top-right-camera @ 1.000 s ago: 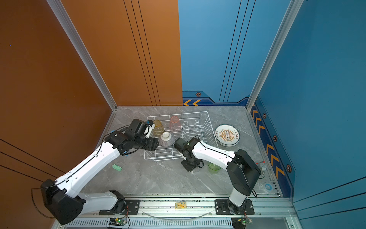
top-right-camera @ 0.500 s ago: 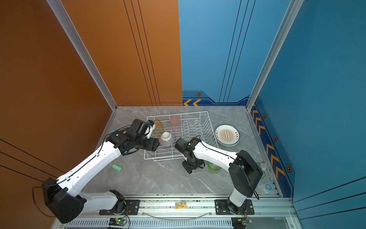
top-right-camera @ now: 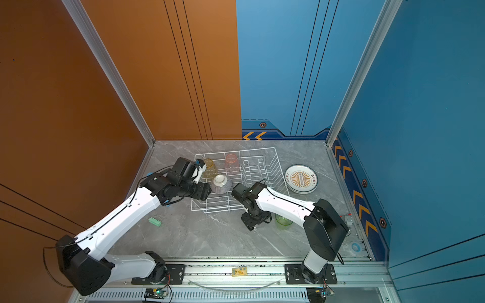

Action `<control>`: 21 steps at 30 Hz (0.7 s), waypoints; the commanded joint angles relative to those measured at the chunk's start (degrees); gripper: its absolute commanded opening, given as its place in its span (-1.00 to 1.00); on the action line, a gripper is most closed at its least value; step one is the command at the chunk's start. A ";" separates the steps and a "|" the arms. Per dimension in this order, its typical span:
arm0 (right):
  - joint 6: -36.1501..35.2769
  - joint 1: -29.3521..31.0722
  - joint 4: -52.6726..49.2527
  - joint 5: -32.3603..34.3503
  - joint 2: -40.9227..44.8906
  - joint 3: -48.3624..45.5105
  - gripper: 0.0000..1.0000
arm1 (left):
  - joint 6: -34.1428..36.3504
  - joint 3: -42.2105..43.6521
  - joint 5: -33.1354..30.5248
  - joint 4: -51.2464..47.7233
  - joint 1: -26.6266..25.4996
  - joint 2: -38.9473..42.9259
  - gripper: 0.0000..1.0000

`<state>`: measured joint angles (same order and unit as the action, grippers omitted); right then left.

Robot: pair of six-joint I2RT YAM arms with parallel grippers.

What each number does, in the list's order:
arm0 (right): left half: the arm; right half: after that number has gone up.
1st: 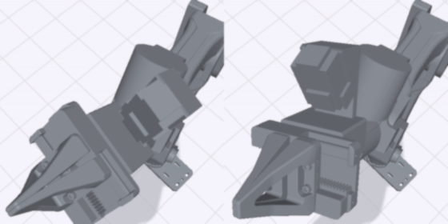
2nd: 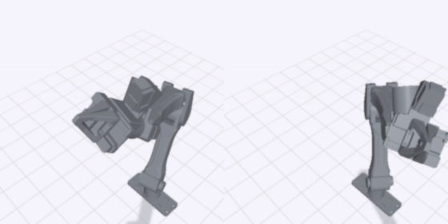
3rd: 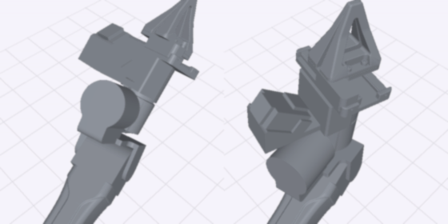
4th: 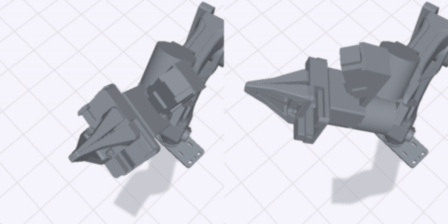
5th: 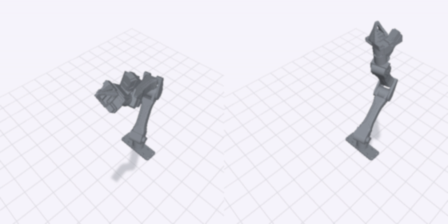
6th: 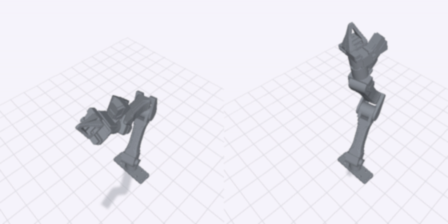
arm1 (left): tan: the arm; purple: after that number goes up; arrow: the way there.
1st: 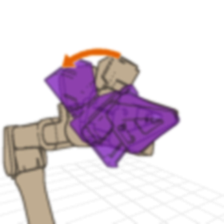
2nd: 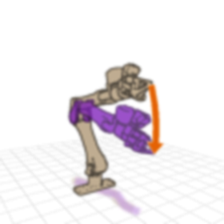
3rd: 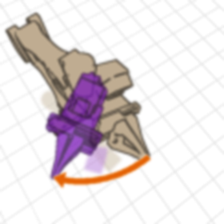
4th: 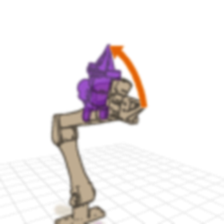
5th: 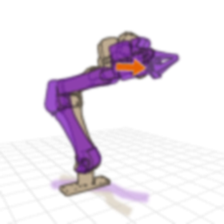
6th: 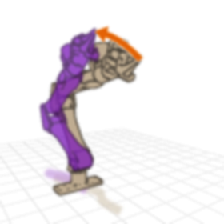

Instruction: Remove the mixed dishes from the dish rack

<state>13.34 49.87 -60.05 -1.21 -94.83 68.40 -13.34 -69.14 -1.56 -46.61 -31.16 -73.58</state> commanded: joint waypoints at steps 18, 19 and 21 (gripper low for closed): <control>1.58 0.74 -10.30 1.04 -0.05 -2.57 0.50 | 1.04 0.00 -0.91 -1.55 0.01 0.23 0.56; 1.60 0.76 -10.33 1.11 0.05 -2.53 0.49 | 1.06 0.05 -0.90 -1.54 -0.02 0.26 0.56; 1.69 0.76 -10.41 1.17 0.21 -2.71 0.50 | 1.13 0.04 -0.81 -1.47 0.00 0.13 0.56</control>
<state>15.09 49.87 -61.58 0.32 -94.48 68.38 -13.17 -69.14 -1.56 -46.61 -31.16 -73.58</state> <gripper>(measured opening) 0.746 0.780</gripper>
